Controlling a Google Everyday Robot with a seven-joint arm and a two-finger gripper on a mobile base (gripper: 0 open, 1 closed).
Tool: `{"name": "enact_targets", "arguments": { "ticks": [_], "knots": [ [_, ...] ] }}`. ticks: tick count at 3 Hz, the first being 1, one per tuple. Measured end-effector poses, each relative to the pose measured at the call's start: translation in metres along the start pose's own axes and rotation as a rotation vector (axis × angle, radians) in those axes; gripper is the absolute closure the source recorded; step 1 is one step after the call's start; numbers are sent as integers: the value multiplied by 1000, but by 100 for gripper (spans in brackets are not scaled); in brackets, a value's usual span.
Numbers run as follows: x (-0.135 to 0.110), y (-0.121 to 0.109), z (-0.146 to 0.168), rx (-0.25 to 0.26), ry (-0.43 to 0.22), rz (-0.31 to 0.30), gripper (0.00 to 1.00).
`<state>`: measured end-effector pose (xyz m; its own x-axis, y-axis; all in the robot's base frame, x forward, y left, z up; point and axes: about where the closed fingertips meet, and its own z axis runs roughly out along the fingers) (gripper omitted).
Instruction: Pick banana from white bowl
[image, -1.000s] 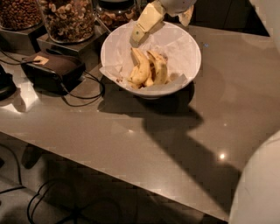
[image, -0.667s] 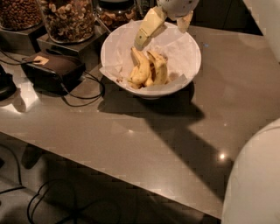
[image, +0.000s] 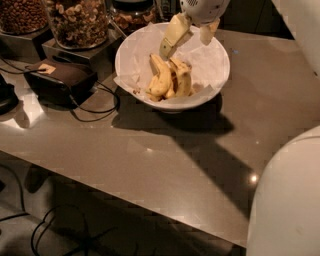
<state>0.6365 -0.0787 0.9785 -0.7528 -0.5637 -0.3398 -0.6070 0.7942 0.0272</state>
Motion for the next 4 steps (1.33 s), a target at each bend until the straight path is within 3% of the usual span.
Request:
{"name": "enact_targets", "arguments": {
  "ticks": [1,3,4],
  "knots": [
    [-1,-3,7,11,15,4,31],
    [0,-9,22,41,49,10,27],
    [2,-11,31,48,72,15,30]
  ]
}}
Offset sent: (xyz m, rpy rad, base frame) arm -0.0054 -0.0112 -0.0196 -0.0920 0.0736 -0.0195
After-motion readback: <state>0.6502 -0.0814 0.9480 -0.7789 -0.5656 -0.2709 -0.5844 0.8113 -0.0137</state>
